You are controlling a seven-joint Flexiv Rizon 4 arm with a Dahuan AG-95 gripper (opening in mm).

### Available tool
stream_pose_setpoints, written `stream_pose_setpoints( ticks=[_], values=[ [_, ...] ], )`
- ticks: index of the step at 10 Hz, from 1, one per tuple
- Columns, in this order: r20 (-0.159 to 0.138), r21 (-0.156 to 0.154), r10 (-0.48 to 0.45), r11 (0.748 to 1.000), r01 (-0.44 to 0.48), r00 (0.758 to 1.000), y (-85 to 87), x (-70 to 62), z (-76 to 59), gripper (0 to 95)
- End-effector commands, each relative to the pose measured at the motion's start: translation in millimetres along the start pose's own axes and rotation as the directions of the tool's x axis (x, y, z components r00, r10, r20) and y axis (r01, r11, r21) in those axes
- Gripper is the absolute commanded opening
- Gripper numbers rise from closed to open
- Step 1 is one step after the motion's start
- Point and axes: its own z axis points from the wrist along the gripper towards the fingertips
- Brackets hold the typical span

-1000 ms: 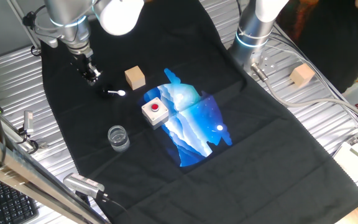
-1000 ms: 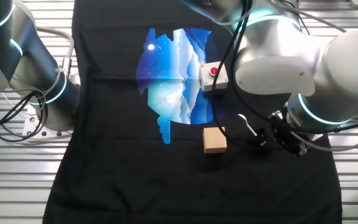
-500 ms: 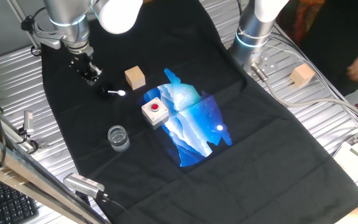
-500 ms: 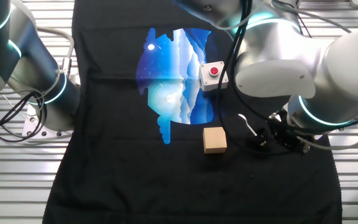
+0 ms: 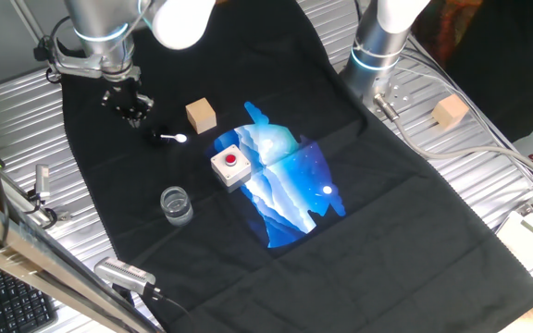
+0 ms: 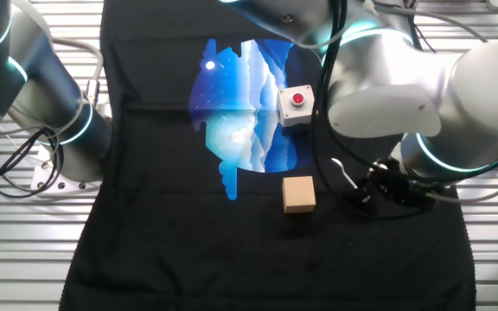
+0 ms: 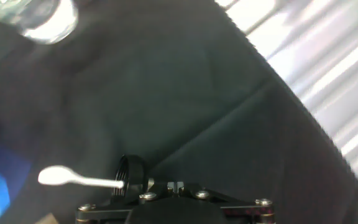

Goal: Screw the lid onto the jar

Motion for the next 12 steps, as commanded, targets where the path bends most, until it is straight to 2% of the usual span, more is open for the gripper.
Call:
stream_pose_setpoints(
  ticks=[1, 2, 3, 4, 5, 6, 7, 8, 9, 11, 12],
  values=[
    [0.057, -0.011, -0.314, 0.949, 0.315, 0.948, 0.1, -0.7, 0.2, 0.0],
    [0.07, -0.009, -0.384, 0.923, 0.385, 0.921, 0.1, -0.7, 0.2, 0.0],
    [0.074, -0.009, -0.424, 0.905, 0.425, 0.903, 0.1, -0.8, 0.2, 0.0],
    [0.07, -0.01, -0.486, 0.873, 0.488, 0.871, 0.1, -0.8, 0.2, 0.0],
    [0.07, -0.01, -0.486, 0.873, 0.488, 0.871, 0.1, -0.8, 0.2, 0.0],
    [0.074, -0.014, -0.555, 0.83, 0.557, 0.828, 0.1, -0.9, 0.3, 0.0],
    [0.077, -0.012, -0.6, 0.798, 0.602, 0.796, 0.1, -0.9, 0.3, 0.0],
    [0.079, -0.011, -0.625, 0.778, 0.628, 0.776, 0.0, -0.9, 0.4, 0.0],
    [0.085, -0.009, -0.676, 0.734, 0.679, 0.732, 0.0, -1.1, 0.4, 0.0],
    [0.088, -0.016, -0.712, 0.698, 0.716, 0.697, -0.1, -1.2, 0.5, 0.0],
    [0.086, -0.025, -0.718, 0.691, 0.722, 0.69, -0.1, -1.2, 0.5, 0.0]
  ],
)
